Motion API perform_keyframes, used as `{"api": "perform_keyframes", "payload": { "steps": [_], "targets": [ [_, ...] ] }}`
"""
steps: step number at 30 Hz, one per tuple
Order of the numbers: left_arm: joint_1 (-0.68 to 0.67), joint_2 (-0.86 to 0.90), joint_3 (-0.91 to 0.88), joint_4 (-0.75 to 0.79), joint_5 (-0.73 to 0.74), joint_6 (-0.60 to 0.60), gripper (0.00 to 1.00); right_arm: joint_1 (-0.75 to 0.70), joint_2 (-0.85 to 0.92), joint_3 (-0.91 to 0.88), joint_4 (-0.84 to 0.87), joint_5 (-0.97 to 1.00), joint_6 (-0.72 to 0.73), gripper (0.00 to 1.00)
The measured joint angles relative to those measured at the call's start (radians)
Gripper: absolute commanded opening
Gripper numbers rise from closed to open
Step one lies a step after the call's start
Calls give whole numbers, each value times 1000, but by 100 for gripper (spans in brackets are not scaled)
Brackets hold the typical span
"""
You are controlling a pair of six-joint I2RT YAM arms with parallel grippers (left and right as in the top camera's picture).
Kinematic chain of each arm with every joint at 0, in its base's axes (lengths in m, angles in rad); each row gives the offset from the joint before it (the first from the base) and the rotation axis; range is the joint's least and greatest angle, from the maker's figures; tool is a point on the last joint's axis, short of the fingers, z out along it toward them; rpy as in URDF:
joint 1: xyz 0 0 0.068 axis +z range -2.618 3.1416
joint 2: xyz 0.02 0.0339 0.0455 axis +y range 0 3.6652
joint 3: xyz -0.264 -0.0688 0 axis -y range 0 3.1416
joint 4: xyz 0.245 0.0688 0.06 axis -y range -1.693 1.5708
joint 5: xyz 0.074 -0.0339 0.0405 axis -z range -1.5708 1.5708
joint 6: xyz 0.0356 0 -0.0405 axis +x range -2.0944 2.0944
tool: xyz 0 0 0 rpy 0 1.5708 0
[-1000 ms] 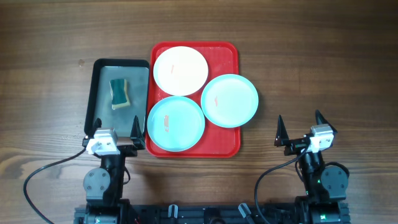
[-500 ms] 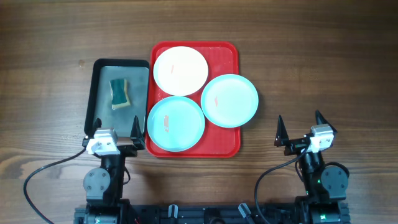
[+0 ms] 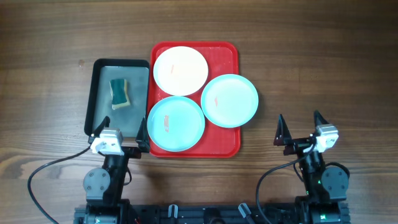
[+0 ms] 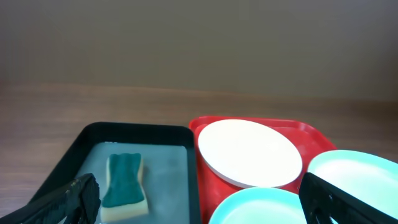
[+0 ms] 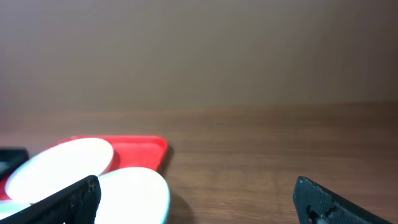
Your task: Clean dirty plates on tray and stack at the side
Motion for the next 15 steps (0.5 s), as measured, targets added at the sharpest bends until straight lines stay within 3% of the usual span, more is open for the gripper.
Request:
{"api": "perform_keyframes", "payload": {
  "steps": [4,8,15],
  "targets": [
    [0,0,1,18,39,-18,100,0,0,2,27,-41,69,100],
    [0,2,37,-23,52,-77,100,0,19,57,-69,-60,95,100],
    [0,167,364,-247,20,-172,100,0,245,428,-241,-71,109,100]
  ]
}}
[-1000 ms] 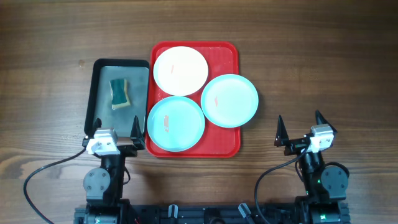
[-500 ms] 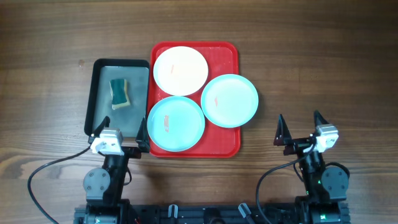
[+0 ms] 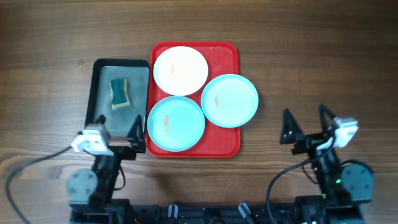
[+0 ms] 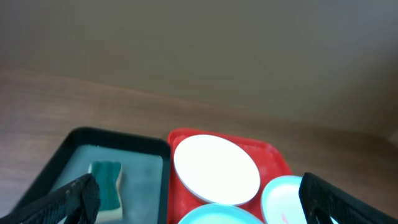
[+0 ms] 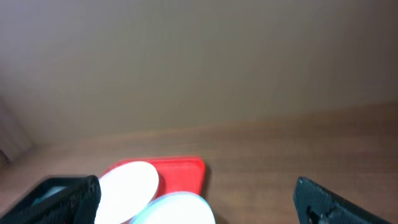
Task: Clean dirty plates on tray and stack at the side
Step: 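Move the left gripper over the sponge and the right gripper to the light-blue plates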
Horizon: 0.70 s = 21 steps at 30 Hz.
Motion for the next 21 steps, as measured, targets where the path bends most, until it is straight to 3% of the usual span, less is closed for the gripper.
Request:
{"api": "perform_keyframes", "payload": {
  "steps": [4,11,13,16,18,19,21],
  "targets": [
    [0,212,249,-148,-6,-14,100,-2,229,237,-151,-46,-1,100],
    [0,687,726,-578,-6,-17,100,-3,738,708,-603,-152,-48,100],
    [0,774,783,-624,1,-17,100,-4,834,806,-732,-180,-48,100],
    [0,878,826,-644,31,-17,100,-4,962,900,-776,-260,-36,100],
    [0,927,827,-651,53,-18,99,-4,1011,907,-803,-316,-34,82],
    [0,945,827,-653,60,-20,91,-4,1026,907,-816,-339,-38,70],
    [0,968,827,-655,68,-25,72,-4,1054,907,-838,-380,-33,56]
  ]
}}
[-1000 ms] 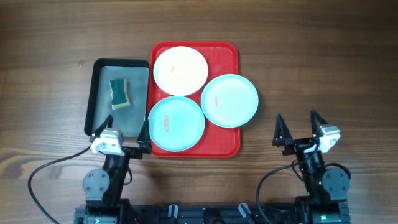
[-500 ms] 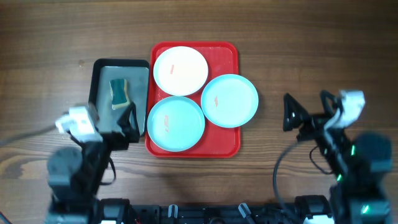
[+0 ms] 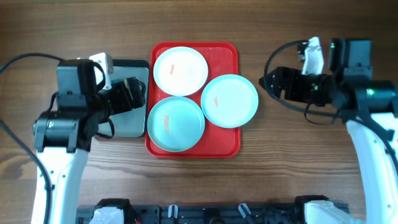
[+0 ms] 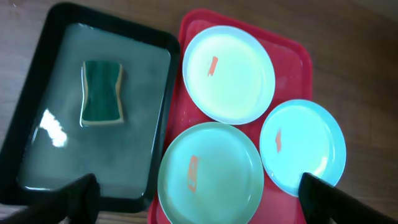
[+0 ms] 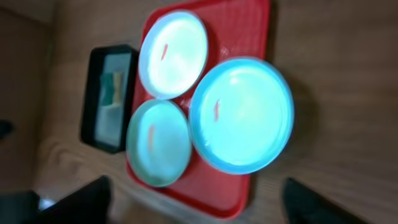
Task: Clean dirty plates on tray and stack at the side
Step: 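Move the left gripper over the sponge and the right gripper to the light-blue plates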
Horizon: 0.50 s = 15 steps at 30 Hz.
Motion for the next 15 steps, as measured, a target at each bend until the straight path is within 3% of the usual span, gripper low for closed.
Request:
{"api": "perform_keyframes", "payload": {
  "steps": [3,4,5,8,15],
  "targets": [
    [0,20,0,-5,-15,-14,44,6,26,0,-18,-10,5,52],
    [0,25,0,-5,-31,-35,40,11,30,0,-22,-4,7,52],
    [0,31,0,-9,-60,-58,41,28,32,0,-24,14,16,52],
    [0,49,0,-29,-145,-108,63,113,39,0,-16,79,50,52],
    [0,106,1,-60,-241,-167,68,403,129,1,37,274,153,52]
  ]
}}
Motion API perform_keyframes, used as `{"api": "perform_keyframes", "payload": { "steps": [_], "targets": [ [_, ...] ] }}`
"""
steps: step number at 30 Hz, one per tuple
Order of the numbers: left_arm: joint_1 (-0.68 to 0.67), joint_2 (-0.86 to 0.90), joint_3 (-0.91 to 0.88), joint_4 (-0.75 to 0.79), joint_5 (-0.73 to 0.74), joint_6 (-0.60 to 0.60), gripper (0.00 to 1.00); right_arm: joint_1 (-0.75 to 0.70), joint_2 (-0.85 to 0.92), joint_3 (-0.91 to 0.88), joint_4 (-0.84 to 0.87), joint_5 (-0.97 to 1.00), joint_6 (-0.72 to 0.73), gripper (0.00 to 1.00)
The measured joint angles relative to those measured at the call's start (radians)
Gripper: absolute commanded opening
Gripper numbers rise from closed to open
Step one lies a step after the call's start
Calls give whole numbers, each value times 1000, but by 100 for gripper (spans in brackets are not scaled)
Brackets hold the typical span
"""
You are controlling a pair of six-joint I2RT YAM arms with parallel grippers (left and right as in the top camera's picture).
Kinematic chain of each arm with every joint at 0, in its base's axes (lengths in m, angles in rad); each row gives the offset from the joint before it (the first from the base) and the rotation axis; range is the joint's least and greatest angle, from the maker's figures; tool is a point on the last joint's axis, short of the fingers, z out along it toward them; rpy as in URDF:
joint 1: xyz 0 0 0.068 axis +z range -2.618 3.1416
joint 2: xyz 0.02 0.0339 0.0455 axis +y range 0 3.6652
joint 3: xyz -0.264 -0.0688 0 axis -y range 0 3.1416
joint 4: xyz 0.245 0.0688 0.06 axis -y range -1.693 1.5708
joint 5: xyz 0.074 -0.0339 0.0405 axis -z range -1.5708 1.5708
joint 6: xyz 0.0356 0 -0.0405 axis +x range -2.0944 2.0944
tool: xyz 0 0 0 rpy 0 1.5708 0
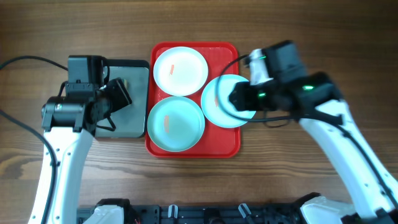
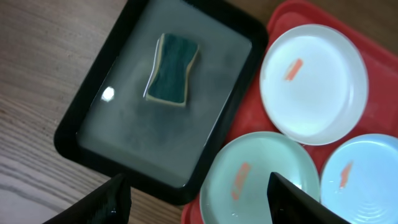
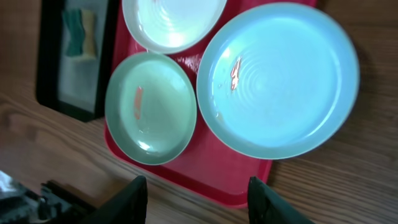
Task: Clean dirty plates on tray and stack at the side
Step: 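Move the left gripper over the sponge and the right gripper to the light-blue plates, then grasp the rim of the lower light-blue plate with the right gripper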
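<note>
Three plates lie on the red tray (image 1: 227, 144), each with an orange smear: a white plate (image 1: 180, 70) at the far left, a pale green plate (image 1: 176, 123) at the near left, and a blue plate (image 3: 278, 79) on the right, overhanging the tray's edge. A green-and-yellow sponge (image 2: 172, 76) lies in the wet black tray (image 2: 93, 109). My left gripper (image 1: 118, 98) hovers open above the black tray, also shown as left gripper (image 2: 198, 182). My right gripper (image 1: 239, 96) hangs open above the blue plate, partly covering it overhead, also shown as right gripper (image 3: 198, 186).
The black tray stands flush against the red tray's left side. Wooden table (image 1: 298, 37) stretches to the right of the red tray and along the near edge. A black cable (image 1: 25, 62) runs off to the far left.
My right gripper has moved left from beside the red tray to above the blue plate. My left gripper has shifted a little over the black tray. Both stay open.
Both arms first sat low at the near table edge with open grippers. Then they stood slightly raised. After that the left was above the black tray and the right beside the red tray. Now the right hangs over the blue plate. Plates and sponge are unmoved.
</note>
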Motion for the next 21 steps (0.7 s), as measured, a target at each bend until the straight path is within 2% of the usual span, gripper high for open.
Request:
{"api": "perform_keyframes", "payload": {
  "steps": [5,9,11,13,21],
  "targets": [
    [0,52,0,-7,-12,-1,66,122,132,1,10,53,61,51],
    [0,70,0,-7,-12,-5,62,180,243,1,37,71,100,45],
    [0,71,0,-7,-12,-5,61,201,286,1,48,74,111,43],
    [0,71,0,-8,-12,-8,61,226,327,1,64,76,128,36],
    [0,71,0,-12,-13,-8,57,265,418,1,139,94,168,31]
  ]
}}
